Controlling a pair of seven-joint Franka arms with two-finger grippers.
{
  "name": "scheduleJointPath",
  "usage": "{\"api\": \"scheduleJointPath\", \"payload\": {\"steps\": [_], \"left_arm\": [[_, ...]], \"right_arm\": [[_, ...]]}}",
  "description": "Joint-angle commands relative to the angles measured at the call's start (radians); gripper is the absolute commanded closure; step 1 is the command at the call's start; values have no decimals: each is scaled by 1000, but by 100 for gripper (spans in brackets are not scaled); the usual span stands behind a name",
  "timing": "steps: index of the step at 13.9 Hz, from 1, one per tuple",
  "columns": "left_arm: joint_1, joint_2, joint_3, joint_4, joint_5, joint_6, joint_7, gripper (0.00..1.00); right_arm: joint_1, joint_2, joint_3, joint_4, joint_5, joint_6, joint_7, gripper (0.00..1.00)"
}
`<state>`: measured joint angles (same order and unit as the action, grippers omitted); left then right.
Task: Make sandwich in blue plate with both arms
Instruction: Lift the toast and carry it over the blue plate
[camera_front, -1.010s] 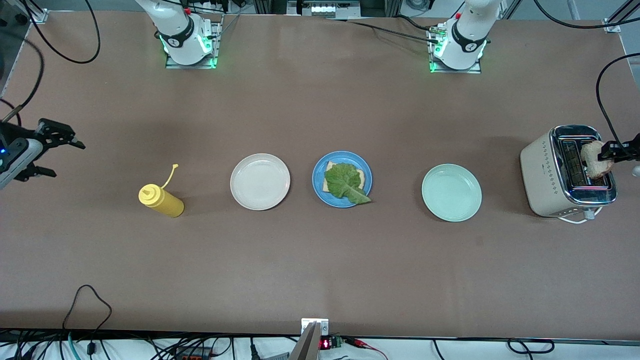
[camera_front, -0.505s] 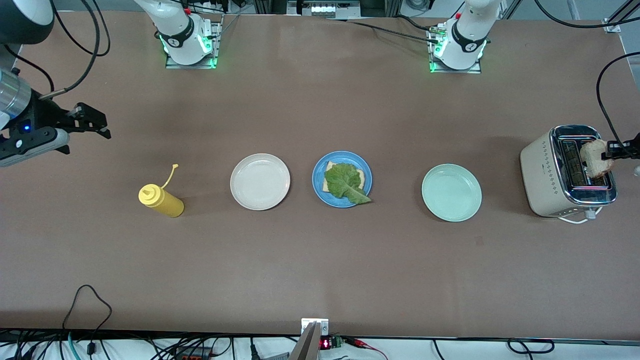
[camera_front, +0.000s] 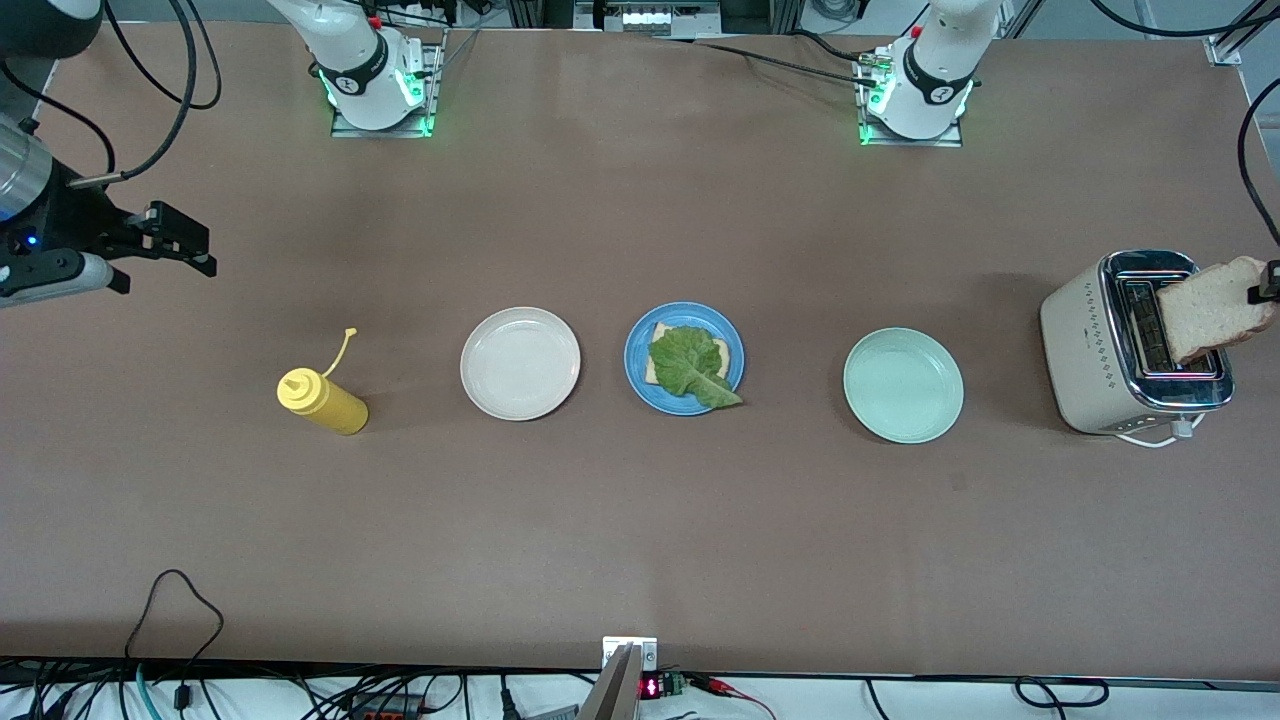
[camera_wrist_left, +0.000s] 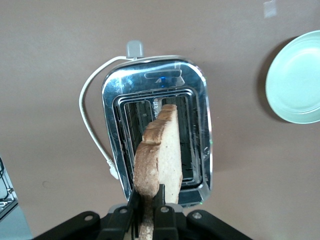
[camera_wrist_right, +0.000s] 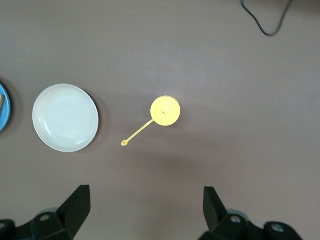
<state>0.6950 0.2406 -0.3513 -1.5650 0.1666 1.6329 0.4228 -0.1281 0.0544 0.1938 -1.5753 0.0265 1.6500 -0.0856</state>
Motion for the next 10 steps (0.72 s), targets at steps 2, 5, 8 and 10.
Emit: {"api": "scheduleJointPath", "payload": {"steps": [2, 5, 8, 10], "left_arm": [[-54, 5, -20, 127, 56, -136, -10, 100], [-144, 3, -20, 140, 36, -188, -59, 100], [-245, 14, -35, 128, -50, -229, -230, 100], [-320, 35, -35, 122, -148, -229, -310, 100]], "right_arm": [[204, -36, -202, -3, -16, -22, 78, 0], [285, -45, -292, -3, -17, -22, 78, 0], [213, -65, -230, -14, -23, -22, 83, 0], [166, -74, -163, -23, -23, -22, 109, 0]]}}
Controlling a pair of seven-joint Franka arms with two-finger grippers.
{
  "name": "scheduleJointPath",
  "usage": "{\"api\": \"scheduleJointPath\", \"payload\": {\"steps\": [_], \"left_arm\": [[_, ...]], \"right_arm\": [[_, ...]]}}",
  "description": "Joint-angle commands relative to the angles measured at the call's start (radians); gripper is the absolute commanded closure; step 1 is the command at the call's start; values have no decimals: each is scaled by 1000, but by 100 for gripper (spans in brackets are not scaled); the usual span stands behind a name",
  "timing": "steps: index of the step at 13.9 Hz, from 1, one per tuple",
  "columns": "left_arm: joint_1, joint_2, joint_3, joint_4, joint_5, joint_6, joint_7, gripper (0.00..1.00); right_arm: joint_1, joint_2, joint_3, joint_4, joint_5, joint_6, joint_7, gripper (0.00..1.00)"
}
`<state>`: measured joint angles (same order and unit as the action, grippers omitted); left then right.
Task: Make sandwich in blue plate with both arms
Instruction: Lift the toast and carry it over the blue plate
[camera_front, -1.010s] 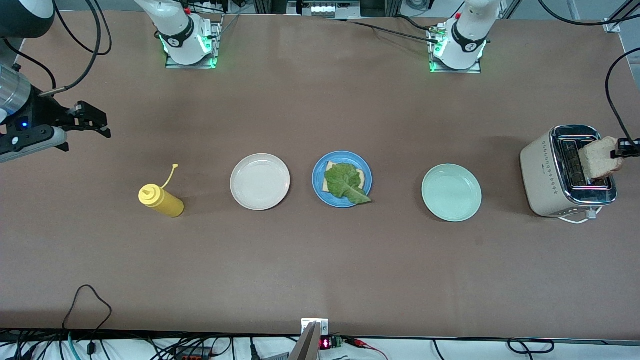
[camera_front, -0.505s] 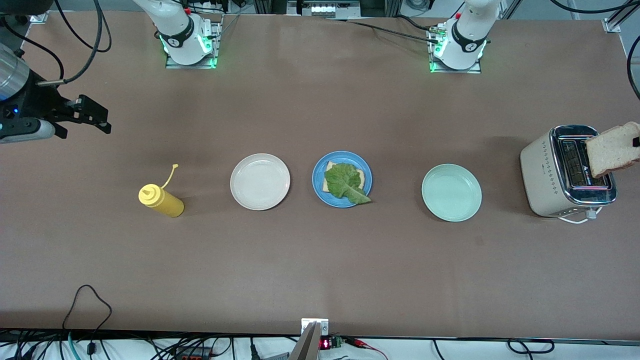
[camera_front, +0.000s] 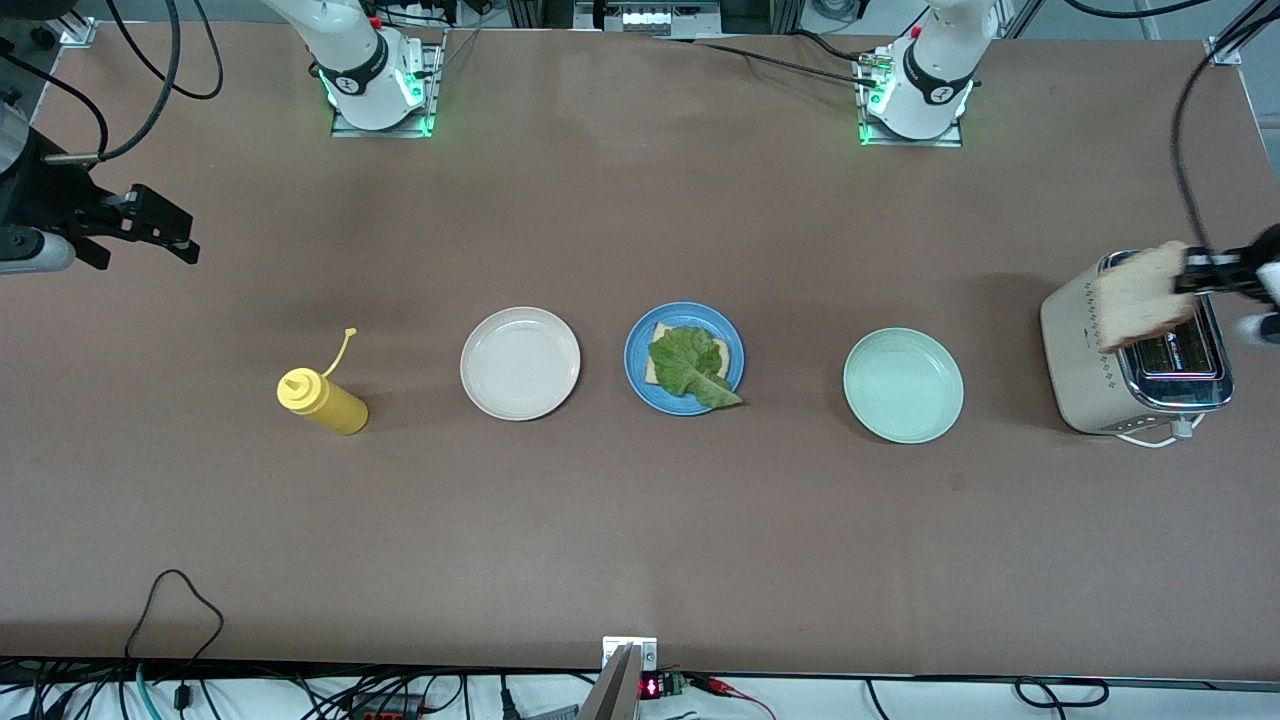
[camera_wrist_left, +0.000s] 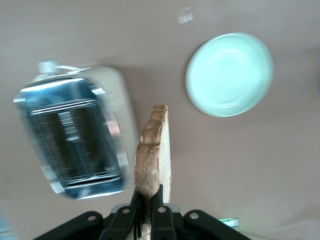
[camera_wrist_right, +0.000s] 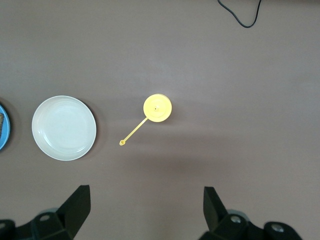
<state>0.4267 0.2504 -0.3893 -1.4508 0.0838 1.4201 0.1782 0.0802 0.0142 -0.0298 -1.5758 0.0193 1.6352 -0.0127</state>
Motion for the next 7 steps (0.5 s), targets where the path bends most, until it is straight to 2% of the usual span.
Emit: {"api": "scheduleJointPath", "payload": {"steps": [1, 5, 7], "left_arm": [[-86, 47, 3, 6, -112, -12, -98, 100], [-195, 122, 3, 6, -329, 54, -164, 100], [-239, 180, 3, 4, -450, 118, -149, 100]], "right_arm": [[-33, -34, 57, -23, -18, -8, 37, 0], [6, -34, 15, -23, -24, -6, 36, 0], [1, -34, 16, -23, -24, -6, 36, 0]]}}
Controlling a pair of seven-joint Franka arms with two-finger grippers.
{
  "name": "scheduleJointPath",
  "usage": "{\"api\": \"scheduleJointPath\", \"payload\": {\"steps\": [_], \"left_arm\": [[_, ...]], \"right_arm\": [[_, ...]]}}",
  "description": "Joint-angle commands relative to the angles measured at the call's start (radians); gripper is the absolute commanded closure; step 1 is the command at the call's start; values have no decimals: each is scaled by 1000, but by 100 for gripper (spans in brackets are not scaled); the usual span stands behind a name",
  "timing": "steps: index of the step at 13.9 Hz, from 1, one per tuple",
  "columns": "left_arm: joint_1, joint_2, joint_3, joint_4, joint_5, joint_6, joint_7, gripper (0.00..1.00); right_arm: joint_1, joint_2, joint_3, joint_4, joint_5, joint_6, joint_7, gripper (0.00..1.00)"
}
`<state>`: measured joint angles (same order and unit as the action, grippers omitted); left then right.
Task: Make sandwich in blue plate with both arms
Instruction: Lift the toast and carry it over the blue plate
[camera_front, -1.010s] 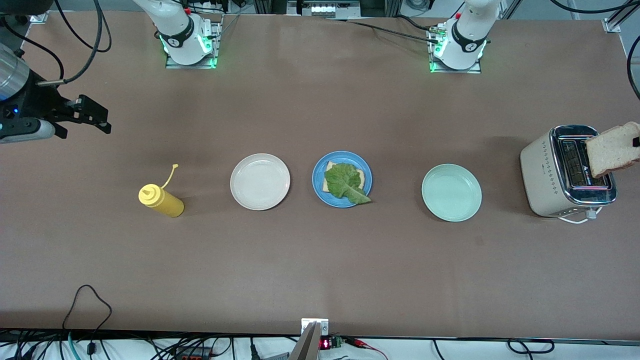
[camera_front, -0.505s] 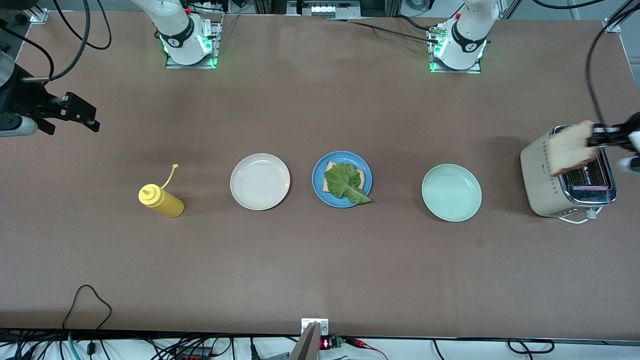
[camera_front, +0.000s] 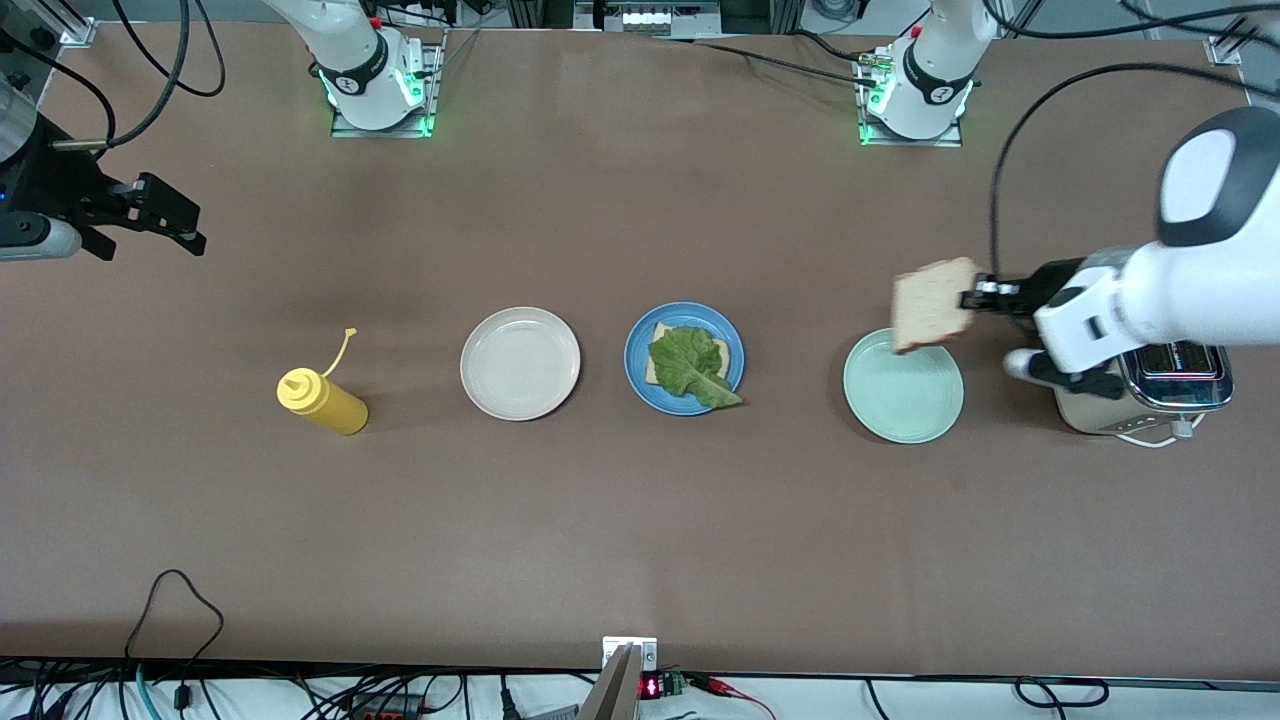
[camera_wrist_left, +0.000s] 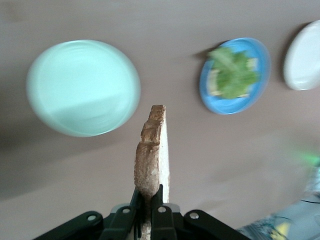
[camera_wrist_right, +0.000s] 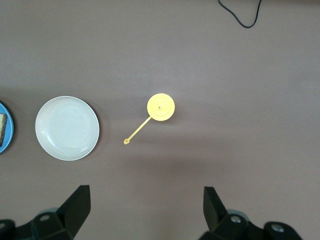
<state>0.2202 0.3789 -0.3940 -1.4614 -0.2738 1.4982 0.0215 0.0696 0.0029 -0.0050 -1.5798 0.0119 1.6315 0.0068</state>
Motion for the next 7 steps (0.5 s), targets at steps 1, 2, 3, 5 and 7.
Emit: {"api": "scheduleJointPath", "payload": {"steps": [1, 2, 3, 5, 7], "left_arm": [[-50, 80, 6, 9, -150, 78, 9, 100], [-68, 93, 6, -22, -227, 139, 9, 100], [-82, 97, 6, -78, -331, 231, 11, 100], [-108, 95, 4, -186, -482, 388, 87, 100], [-120, 107, -3, -273, -609, 492, 212, 100]], "right_arm": [[12, -23, -9, -17, -16, -2, 16, 0], [13, -23, -9, -17, -16, -2, 16, 0], [13, -18, -7, -19, -16, -1, 18, 0], [10, -14, -7, -17, -16, 5, 16, 0], [7, -12, -7, -19, -16, 7, 16, 0]]}}
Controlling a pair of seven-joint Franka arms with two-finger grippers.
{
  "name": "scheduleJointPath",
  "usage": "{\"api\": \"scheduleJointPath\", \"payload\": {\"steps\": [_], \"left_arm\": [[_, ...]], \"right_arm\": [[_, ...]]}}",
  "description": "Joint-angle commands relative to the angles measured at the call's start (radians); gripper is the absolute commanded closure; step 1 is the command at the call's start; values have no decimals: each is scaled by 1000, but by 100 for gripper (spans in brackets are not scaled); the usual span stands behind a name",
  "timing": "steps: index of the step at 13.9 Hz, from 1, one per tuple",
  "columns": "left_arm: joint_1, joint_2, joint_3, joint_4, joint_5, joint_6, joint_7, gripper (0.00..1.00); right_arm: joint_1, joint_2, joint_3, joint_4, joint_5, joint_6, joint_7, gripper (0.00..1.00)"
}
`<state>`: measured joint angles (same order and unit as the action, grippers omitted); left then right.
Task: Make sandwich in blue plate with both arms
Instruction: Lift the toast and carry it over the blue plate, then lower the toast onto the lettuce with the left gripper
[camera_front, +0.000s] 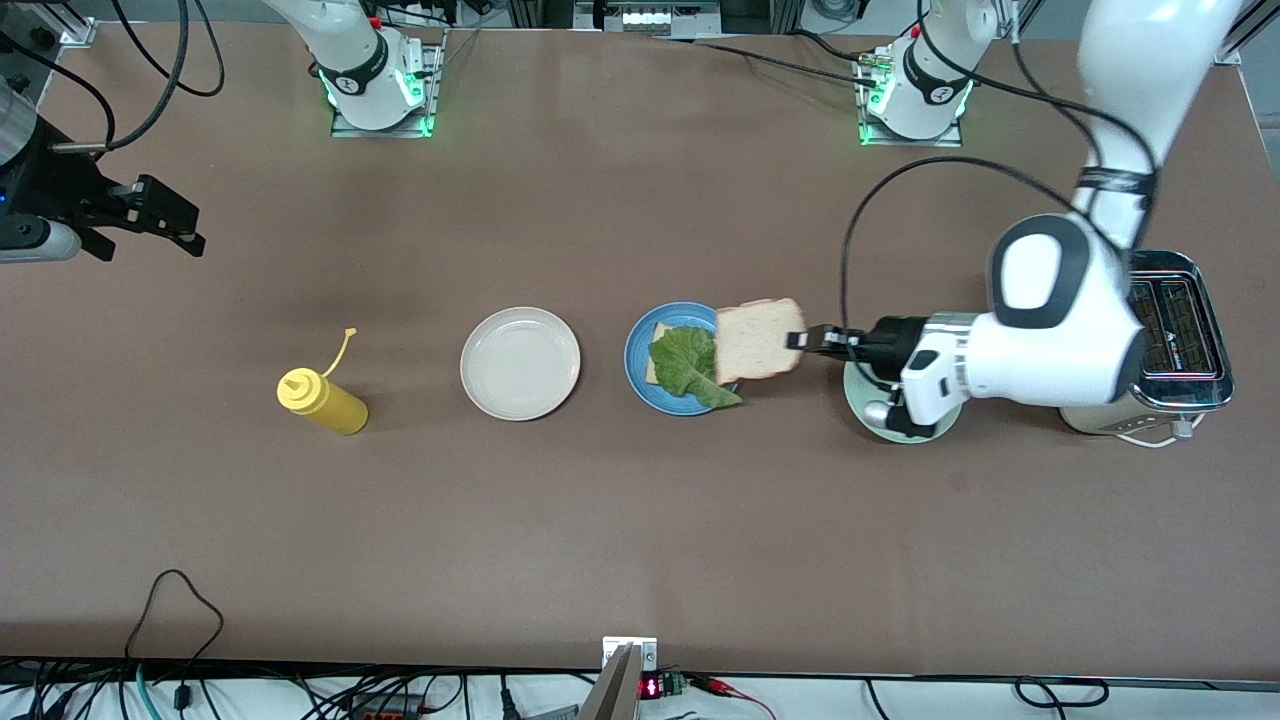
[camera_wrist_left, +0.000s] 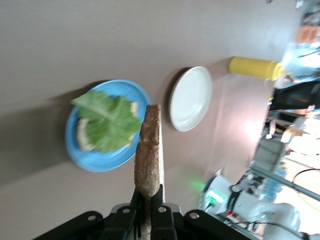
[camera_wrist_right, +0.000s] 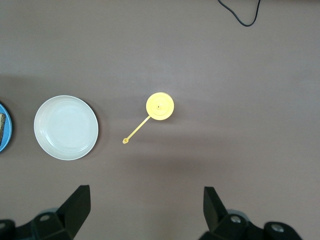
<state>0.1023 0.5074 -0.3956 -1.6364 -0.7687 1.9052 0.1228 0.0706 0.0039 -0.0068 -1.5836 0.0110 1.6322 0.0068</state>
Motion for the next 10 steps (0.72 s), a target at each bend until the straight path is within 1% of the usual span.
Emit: {"api": "scheduleJointPath", "payload": {"steps": [1, 3, 4, 5, 7, 9, 10], "left_arm": [[-9, -7, -11, -146, -191, 142, 189, 100], [-35, 26, -17, -190, -308, 216, 299, 100], [-39, 42, -17, -201, -319, 239, 320, 100], [-36, 74, -19, -203, -331, 241, 340, 99], [-36, 140, -19, -203, -412, 241, 424, 95], [-38, 183, -19, -203, -481, 241, 523, 95], [-39, 187, -19, -203, -485, 241, 534, 95]], "right_arm": [[6, -13, -7, -13, -16, 5, 15, 0], [8, -12, -5, -15, -16, 5, 16, 0], [8, -12, -5, -13, -16, 8, 16, 0], [9, -7, -5, -13, -16, 9, 18, 0], [3, -13, -8, -13, -16, 6, 16, 0], [5, -19, -8, -10, -14, 6, 18, 0], [6, -22, -8, -10, -14, 8, 18, 0]]}}
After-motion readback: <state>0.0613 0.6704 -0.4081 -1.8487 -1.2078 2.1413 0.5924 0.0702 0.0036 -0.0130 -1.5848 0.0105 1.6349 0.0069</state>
